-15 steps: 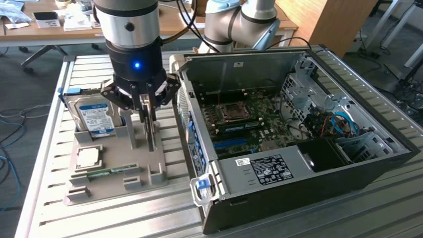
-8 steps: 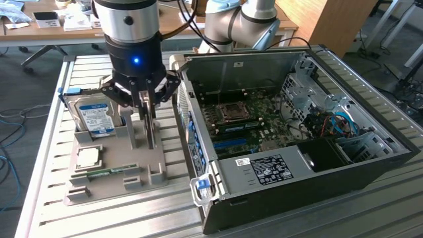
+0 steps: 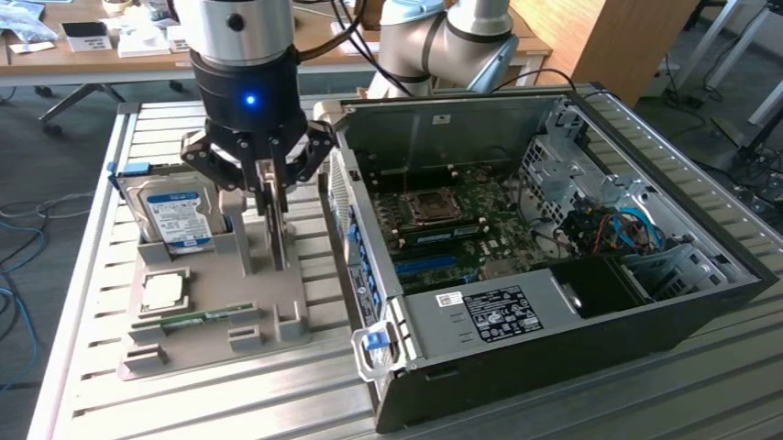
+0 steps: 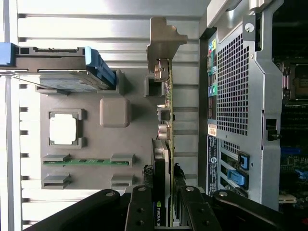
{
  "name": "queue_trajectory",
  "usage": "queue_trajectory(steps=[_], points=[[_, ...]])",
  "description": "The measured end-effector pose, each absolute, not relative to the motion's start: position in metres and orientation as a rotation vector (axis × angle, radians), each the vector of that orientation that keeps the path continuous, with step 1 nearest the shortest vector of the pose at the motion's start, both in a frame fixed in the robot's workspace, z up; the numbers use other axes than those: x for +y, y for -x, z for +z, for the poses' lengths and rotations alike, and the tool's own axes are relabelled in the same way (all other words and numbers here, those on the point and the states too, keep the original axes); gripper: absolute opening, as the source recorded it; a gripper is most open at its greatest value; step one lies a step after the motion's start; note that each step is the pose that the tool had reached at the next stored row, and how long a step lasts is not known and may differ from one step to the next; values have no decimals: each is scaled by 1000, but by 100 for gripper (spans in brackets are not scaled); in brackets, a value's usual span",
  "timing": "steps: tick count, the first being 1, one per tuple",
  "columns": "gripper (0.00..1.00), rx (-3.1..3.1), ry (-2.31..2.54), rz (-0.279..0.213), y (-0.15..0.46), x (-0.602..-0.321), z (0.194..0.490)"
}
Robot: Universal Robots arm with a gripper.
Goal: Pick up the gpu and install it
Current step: 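Pick up the gpu and move the gpu toward the slot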
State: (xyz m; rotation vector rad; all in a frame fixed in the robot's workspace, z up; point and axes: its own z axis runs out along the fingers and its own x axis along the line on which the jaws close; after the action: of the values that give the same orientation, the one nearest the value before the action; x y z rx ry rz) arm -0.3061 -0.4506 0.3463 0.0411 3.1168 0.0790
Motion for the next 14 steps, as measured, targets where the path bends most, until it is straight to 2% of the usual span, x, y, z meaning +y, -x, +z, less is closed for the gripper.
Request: queue_trajectory(steps=[14], points=[[27,3117,-41,79,306,-451,359]])
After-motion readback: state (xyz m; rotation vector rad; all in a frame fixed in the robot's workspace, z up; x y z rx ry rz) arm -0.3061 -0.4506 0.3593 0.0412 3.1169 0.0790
